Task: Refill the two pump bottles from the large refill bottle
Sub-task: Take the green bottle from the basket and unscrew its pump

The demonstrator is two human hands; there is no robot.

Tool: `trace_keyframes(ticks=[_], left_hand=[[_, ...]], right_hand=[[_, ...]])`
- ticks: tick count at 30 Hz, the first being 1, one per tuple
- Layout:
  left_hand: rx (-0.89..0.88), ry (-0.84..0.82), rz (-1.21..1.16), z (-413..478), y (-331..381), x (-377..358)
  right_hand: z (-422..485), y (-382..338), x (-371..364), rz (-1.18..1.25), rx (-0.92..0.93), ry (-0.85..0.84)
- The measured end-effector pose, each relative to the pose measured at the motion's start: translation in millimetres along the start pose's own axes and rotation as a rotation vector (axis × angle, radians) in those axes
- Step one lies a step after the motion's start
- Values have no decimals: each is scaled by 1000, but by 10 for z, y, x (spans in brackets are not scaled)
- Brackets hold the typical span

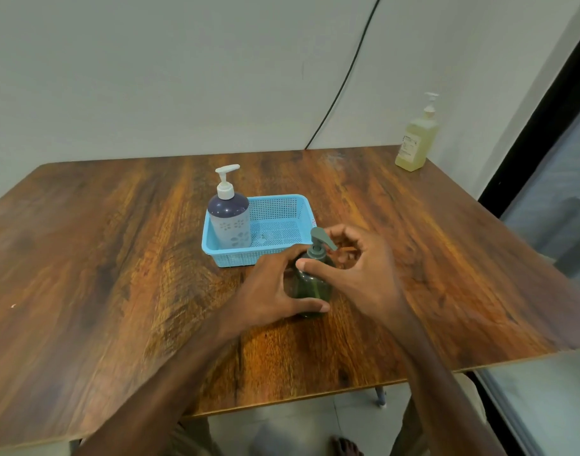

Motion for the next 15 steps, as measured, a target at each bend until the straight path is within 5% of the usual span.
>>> trace_keyframes(ticks=[7, 11, 15], left_hand=[[0, 2, -29, -5, 13, -7], [13, -6, -12, -8, -16, -11], [15, 2, -25, -4, -4, -20]], right_hand=[[-46, 61, 20, 248, 4, -210], [-47, -5, -52, 75, 7, -34], [-23, 33, -85, 157, 11, -6]])
Point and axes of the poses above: each hand's wrist, its own z-axis towards the middle knuckle, its own x-axis out of the back of the hand, y = z × x, the point moved 1 cm from there along z, towards the middle knuckle, and after that the axes turned 8 degrees about -z, right-handed, at the moved point
